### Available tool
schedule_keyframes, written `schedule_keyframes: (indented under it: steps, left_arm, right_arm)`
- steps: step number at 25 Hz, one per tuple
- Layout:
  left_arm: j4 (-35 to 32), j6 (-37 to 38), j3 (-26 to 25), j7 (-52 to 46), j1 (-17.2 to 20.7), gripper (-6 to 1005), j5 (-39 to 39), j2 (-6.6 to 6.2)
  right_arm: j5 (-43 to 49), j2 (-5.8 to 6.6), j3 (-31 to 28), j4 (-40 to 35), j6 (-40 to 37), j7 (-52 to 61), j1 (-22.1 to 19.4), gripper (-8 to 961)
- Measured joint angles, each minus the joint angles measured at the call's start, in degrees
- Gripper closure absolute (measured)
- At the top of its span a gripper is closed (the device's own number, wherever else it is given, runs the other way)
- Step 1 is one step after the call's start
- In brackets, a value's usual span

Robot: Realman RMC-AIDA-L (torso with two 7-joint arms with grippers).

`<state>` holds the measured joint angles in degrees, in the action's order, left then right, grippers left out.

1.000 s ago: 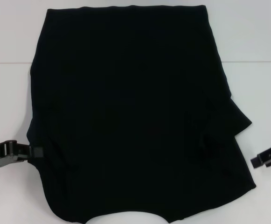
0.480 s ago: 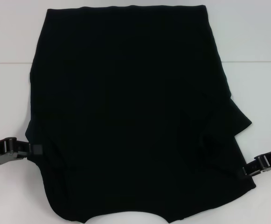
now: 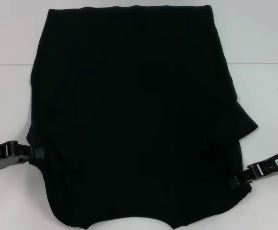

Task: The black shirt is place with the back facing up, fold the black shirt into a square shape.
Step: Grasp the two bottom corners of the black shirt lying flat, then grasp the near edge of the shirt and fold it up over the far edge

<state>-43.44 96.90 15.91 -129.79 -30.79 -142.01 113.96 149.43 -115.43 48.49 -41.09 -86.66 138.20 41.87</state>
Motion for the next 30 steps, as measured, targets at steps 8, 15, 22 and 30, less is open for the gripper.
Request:
schedule_keyframes:
  steps: [8,15,22,30]
  left_arm:
    - [0.1,-0.6,0.0,-0.2,0.0,939,0.0,-0.05]
    - [0.1,-0.6,0.0,-0.3,-0.3,939,0.1,-0.06]
    - [0.3,-0.5,0.5,-0.3,-0.7,938,0.1,-0.08]
    - [0.1,3.2,5.9,-0.7,-0.9,938,-1.6,-0.26]
  right_arm:
    - [-1.6,-0.50,0.0,0.0,-0.9,-0.2,0.8,487]
    - [-2.4,-0.02,-0.4,-0.1,-1.8,-0.1,0.4,546]
    - [-2.5,0.17,-0.5,-0.1,-1.8,0.1,0.4,742]
    - [-2.1,0.92,-0.6,-1.6,-6.7,2.1,-0.9,881]
